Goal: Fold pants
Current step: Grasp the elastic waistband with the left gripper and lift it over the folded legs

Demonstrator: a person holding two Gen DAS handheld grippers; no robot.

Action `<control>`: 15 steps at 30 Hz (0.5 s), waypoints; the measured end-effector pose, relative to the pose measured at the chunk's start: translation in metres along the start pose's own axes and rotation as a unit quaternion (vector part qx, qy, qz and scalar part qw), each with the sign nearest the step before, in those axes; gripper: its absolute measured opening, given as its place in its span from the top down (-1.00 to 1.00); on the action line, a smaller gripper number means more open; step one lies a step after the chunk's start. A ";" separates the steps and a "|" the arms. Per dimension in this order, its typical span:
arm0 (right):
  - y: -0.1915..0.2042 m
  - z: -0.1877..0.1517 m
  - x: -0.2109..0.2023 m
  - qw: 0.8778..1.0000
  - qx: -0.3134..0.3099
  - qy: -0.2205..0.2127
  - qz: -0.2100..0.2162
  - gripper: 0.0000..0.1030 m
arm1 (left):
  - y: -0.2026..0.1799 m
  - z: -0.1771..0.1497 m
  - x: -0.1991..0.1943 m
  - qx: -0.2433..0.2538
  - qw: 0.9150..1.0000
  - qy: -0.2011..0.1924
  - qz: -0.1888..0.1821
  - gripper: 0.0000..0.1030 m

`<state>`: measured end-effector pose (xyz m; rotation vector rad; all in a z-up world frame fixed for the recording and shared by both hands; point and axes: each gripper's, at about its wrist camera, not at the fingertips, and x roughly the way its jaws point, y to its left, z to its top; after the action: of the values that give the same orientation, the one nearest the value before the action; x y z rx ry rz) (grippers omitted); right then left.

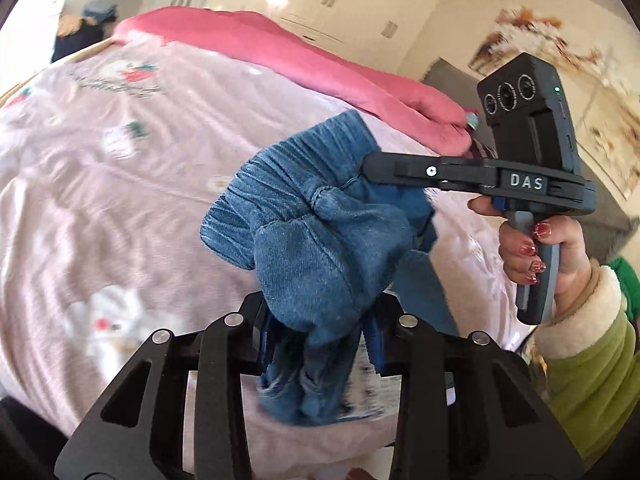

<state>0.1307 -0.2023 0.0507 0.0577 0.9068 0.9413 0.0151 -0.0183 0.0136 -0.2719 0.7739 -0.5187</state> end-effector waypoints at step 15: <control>-0.066 -0.089 -0.054 0.995 0.093 -0.037 -0.018 0.65 | -0.074 -0.029 0.046 0.105 0.993 0.048 0.002 0.27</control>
<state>0.0991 -0.3107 0.0012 0.2332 0.9215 0.8152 -0.0035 -0.1062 -0.0026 -0.0508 0.8060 -0.6088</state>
